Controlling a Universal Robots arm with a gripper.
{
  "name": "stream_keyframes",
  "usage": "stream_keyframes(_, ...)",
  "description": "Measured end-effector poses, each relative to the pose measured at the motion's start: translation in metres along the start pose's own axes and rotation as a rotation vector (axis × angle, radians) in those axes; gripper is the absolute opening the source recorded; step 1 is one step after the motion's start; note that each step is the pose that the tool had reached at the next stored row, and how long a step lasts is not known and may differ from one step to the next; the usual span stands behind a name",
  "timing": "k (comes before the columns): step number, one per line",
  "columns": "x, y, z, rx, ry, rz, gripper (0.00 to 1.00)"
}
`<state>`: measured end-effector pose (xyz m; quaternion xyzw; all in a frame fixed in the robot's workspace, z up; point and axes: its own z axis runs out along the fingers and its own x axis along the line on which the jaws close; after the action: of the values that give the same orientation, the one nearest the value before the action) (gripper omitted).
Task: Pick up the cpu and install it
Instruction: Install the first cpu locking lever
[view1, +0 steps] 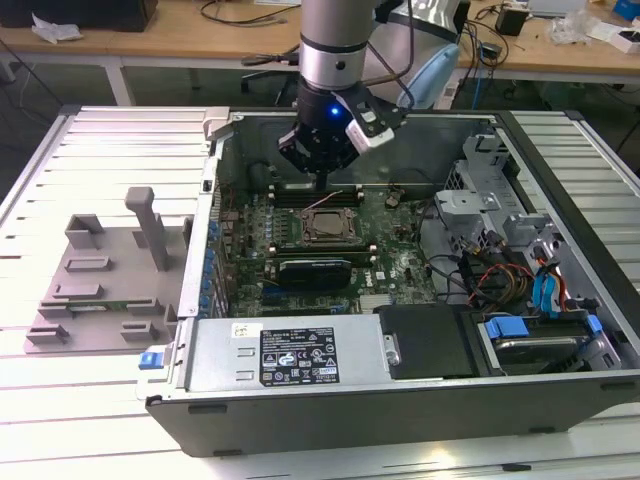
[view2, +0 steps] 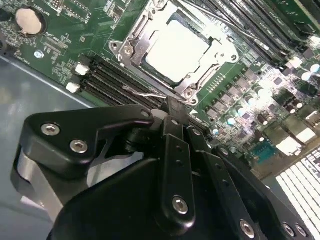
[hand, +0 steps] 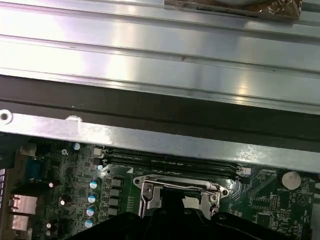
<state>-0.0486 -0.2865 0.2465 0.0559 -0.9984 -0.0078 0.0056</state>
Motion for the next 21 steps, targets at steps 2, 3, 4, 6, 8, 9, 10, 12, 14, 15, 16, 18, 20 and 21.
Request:
stream_keyframes(2,-0.0018,0.0089,0.0166,-0.0038,-0.0001,0.002,0.11)
stream_keyframes(3,-0.0025,0.0101,0.0179,-0.0039,-0.0001,0.002,0.11)
stream_keyframes(4,-0.0033,0.0101,0.0191,-0.0038,0.0,0.002,0.11)
stream_keyframes(6,-0.0071,0.0097,0.0199,-0.0038,0.0006,0.002,0.11)
stream_keyframes(8,-0.0126,0.009,0.0208,-0.0041,0.0017,0.002,0.11)
stream_keyframes(9,-0.0143,0.0088,0.0214,-0.0041,0.0022,0.002,0.11)
stream_keyframes(10,-0.0159,0.0087,0.0228,-0.0041,0.0029,0.002,0.11)
stream_keyframes(12,-0.0181,0.0086,0.0271,-0.0042,0.0047,0.002,0.11)
stream_keyframes(14,-0.0202,0.0086,0.0308,-0.0042,0.0063,0.002,0.11)
stream_keyframes(15,-0.0226,0.0084,0.0341,-0.0038,0.0077,0.002,0.11)
stream_keyframes(16,-0.0244,0.0082,0.0353,-0.0037,0.0084,0.002,0.11)
stream_keyframes(18,-0.0288,0.0076,0.0369,-0.0035,0.0097,0.002,0.11)
stream_keyframes(20,-0.0318,0.0073,0.038,-0.0035,0.0103,0.002,0.11)
stream_keyframes(21,-0.0335,0.0071,0.0388,-0.0036,0.0106,0.001,0.11)
